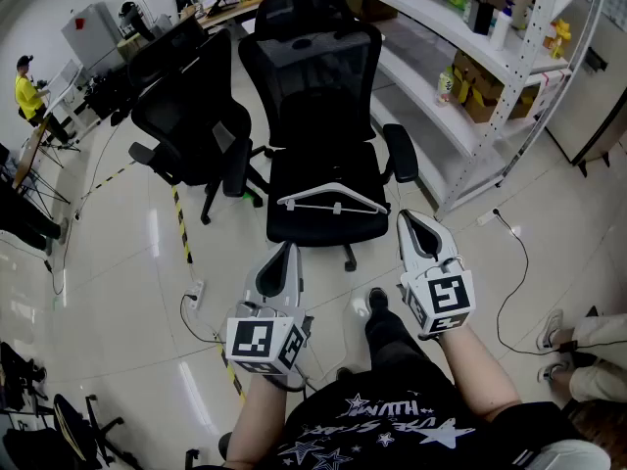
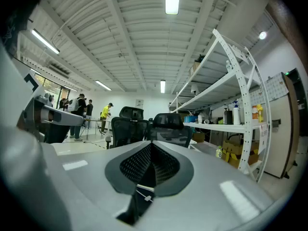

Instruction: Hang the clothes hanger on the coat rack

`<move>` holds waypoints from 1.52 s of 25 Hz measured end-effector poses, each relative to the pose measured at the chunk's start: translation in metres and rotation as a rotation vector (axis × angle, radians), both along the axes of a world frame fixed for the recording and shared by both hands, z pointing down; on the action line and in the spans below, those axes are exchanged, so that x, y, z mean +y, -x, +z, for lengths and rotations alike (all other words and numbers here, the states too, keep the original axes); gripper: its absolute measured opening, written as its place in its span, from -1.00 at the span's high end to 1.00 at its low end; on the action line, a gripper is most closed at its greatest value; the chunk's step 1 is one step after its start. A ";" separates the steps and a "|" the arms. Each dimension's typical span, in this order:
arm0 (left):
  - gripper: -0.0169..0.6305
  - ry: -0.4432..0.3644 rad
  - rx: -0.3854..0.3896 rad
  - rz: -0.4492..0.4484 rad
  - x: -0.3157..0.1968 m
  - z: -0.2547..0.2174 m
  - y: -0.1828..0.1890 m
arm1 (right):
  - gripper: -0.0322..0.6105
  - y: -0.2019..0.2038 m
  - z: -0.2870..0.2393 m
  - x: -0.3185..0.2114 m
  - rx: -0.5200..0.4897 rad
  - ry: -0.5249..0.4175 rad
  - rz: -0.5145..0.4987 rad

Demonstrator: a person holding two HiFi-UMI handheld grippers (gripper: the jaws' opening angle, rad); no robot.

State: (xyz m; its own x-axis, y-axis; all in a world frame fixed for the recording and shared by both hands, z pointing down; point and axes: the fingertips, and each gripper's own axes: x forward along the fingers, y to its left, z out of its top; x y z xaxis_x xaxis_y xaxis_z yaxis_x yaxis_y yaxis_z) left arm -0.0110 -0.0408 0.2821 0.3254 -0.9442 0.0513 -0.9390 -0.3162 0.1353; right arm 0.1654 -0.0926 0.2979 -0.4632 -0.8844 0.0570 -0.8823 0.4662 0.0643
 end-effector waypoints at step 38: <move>0.93 0.432 -0.007 0.097 -0.306 0.272 0.000 | 0.88 0.034 0.264 -0.305 0.109 0.393 -0.084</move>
